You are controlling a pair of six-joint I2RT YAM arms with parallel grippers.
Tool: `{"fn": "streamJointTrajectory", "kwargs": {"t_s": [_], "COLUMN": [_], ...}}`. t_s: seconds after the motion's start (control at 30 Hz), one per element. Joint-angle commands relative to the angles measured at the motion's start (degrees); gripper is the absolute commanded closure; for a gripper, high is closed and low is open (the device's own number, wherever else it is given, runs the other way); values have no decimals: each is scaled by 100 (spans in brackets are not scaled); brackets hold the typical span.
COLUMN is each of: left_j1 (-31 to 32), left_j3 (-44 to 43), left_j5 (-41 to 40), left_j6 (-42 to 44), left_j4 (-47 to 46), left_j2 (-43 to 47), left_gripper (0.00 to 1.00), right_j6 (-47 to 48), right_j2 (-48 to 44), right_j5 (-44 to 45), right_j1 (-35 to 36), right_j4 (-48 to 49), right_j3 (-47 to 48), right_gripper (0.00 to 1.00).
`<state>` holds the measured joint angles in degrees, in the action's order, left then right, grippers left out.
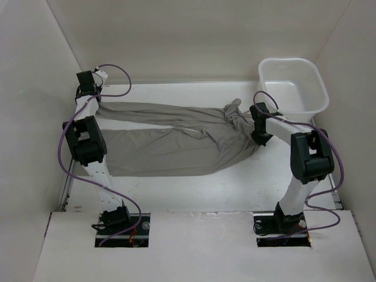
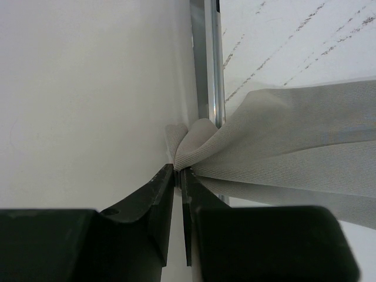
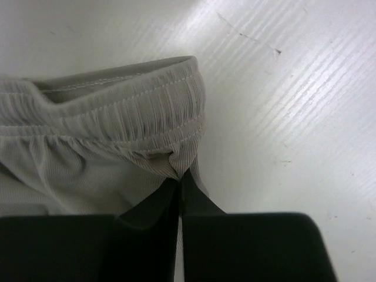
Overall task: Fold and stack the trousers
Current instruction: Fold the trousers
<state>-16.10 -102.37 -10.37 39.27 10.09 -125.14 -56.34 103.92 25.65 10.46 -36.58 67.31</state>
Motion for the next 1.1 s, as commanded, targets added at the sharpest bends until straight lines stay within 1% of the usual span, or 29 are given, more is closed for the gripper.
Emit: {"fn": "streamJointTrajectory", "kwargs": {"t_s": [0.0,0.07,0.2,0.23,0.27,0.3,0.33,0.37,0.4,0.43,0.5,0.6,0.67,0.7,0.73,0.8,0.9,1.0,1.07], "left_j1": [-38,-47,-38,-38,-30,-21,-12,-12,-3,-3,-3,-3,-3,-3,-3,-3,-3,-3,-3], "left_j3": [33,59,269,340,410,471,533,586,630,674,709,744,753,753,753,736,701,683,674], "left_j5": [-18,-18,70,88,105,132,167,184,211,237,255,255,255,255,255,229,211,202,202], "left_j6": [37,29,11,28,28,37,37,37,46,46,46,46,46,46,46,46,64,72,72], "left_j4": [-183,-183,-253,-270,-288,-305,-306,-306,-306,-306,-306,-306,-297,-297,-305,-306,-279,-262,-253], "left_j2": [535,561,675,710,745,780,807,842,860,877,886,886,904,904,913,913,921,956,974], "left_gripper": [90,90,90,90,90,90,90,90,90,90,91,91,91,91,91,91,91,91,91], "right_j6": [-219,-290,-308,-325,-360,-387,-404,-413,-361,-291,138,1148,1702,1914,2072,2284,1900,1276,933], "right_j2": [-362,-634,-1276,-1426,-1566,-1716,-1874,-1997,-2146,-2287,-2603,-2746,-2405,-2150,-1904,-1150,-129,514,778], "right_j5": [-165,-200,-192,-174,-157,-139,-113,-87,-60,-34,97,842,1169,1144,1066,741,687,862,1029], "right_j1": [-162,-224,-356,-400,-435,-479,-523,-549,-576,-585,-497,467,1074,1259,1348,1332,1139,919,831], "right_j4": [-112,-139,-384,-507,-604,-709,-806,-877,-947,-991,-957,-842,-816,-772,-702,-623,-780,-860,-868], "right_j3": [-366,-665,-1280,-1403,-1509,-1623,-1720,-1782,-1835,-1844,-1643,-767,102,542,868,1703,2609,2937,3016], "right_gripper": [98,100,100,100,97,93,85,72,53,47,46,47,46,45,43,35,33,33,30]}}
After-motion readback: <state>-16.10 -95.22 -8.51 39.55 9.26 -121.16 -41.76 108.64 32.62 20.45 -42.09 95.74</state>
